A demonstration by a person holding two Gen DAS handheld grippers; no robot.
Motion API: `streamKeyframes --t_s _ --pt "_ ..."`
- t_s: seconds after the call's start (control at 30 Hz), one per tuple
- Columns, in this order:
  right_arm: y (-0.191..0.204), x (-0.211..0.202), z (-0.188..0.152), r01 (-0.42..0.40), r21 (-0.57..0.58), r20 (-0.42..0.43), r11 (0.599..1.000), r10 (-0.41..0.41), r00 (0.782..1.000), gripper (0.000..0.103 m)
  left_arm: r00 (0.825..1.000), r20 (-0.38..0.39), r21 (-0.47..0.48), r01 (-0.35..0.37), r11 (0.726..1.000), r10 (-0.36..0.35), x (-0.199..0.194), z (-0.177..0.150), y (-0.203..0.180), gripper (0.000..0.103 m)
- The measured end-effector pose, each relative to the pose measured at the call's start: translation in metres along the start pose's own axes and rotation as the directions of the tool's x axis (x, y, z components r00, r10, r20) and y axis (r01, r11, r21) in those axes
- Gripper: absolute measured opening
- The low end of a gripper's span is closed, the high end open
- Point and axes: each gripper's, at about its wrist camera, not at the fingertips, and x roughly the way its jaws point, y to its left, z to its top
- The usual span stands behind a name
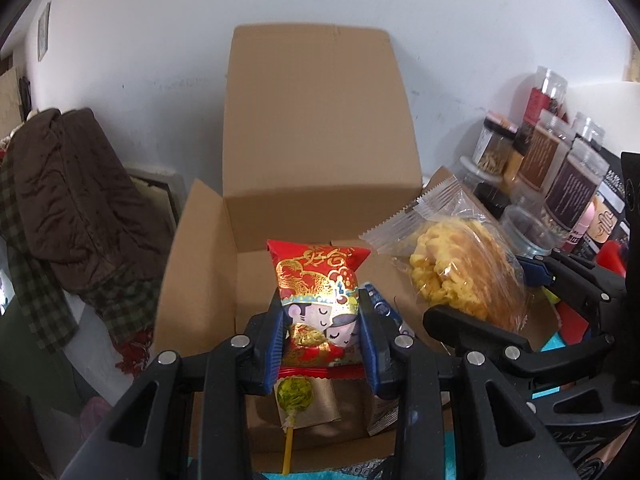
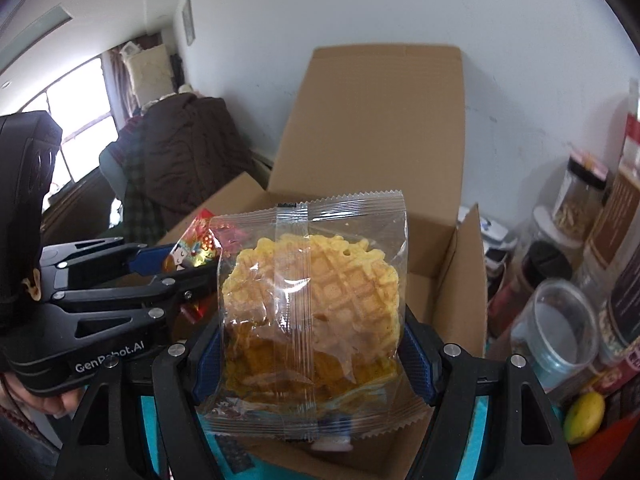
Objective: Organize snacks
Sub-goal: 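Lift and carry the waffle cake and cartoon snack bag over the box, then open both tools to drop the waffle cake and snack bag inside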
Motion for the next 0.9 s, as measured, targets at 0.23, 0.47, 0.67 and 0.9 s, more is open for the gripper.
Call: streamKeyframes --t_s 0.23,0.47,0.67,0.9 --pt "-0.004 0.019 -0.001 0.046 0.010 -0.055 0.999 -0.045 0.997 0.075 0.996 -0.083 0.016 -0.035 0.999 0.036 0.022 -0.005 -0.002 0.032" --pt "-0.007 0.030 -0.004 0.126 -0.034 -0.081 0.991 -0.129 0.988 0.075 0.989 -0.130 0.015 -0.065 0.998 0.066 0.033 -0.011 -0.001 0.032" --pt "-0.002 0.040 -0.004 0.169 -0.065 -0.105 0.983 -0.176 0.979 0.076 0.979 -0.185 -0.008 -0.084 0.996 0.081 0.041 -0.012 0.000 0.033" --pt "-0.001 0.045 -0.005 0.195 -0.095 -0.128 0.976 -0.206 0.970 0.079 0.969 -0.200 -0.020 -0.152 0.988 0.145 0.039 -0.015 0.002 0.042"
